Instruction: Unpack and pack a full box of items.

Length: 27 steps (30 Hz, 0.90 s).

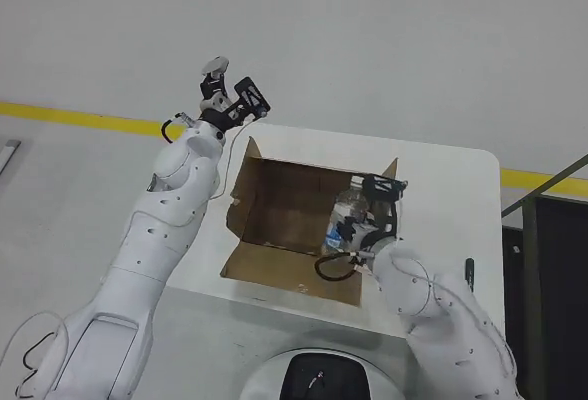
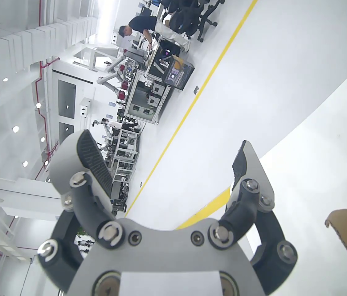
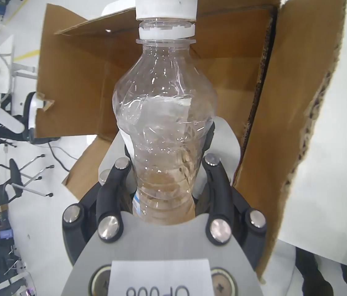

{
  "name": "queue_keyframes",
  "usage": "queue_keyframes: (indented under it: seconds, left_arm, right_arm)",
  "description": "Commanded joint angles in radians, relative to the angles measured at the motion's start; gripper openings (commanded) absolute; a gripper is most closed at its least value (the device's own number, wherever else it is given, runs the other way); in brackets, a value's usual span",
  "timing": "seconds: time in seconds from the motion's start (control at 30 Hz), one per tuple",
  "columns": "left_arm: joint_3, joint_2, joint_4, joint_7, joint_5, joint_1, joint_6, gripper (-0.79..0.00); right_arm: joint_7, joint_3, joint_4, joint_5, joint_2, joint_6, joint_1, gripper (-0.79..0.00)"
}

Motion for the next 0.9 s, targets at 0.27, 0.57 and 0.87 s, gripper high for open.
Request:
queue_keyframes:
  seconds: [0.27,0.57,0.87]
  left_arm:
    - [0.0,0.0,0.0,0.0,0.0,0.0,0.0,0.0]
    - [0.0,0.0,0.0,0.0,0.0,0.0,0.0,0.0]
    - [0.0,0.0,0.0,0.0,0.0,0.0,0.0,0.0]
  right_arm:
    - [0.039,-0.116,0.17,-0.025,-0.032,0.037,0.129,-0.785]
    - [-0.089,-0.157,0.284,0.114,-0.073,0.068,0.18,-0.785]
    - [-0.152,-0.152,0.311,0.18,-0.084,0.065,0.173,-0.785]
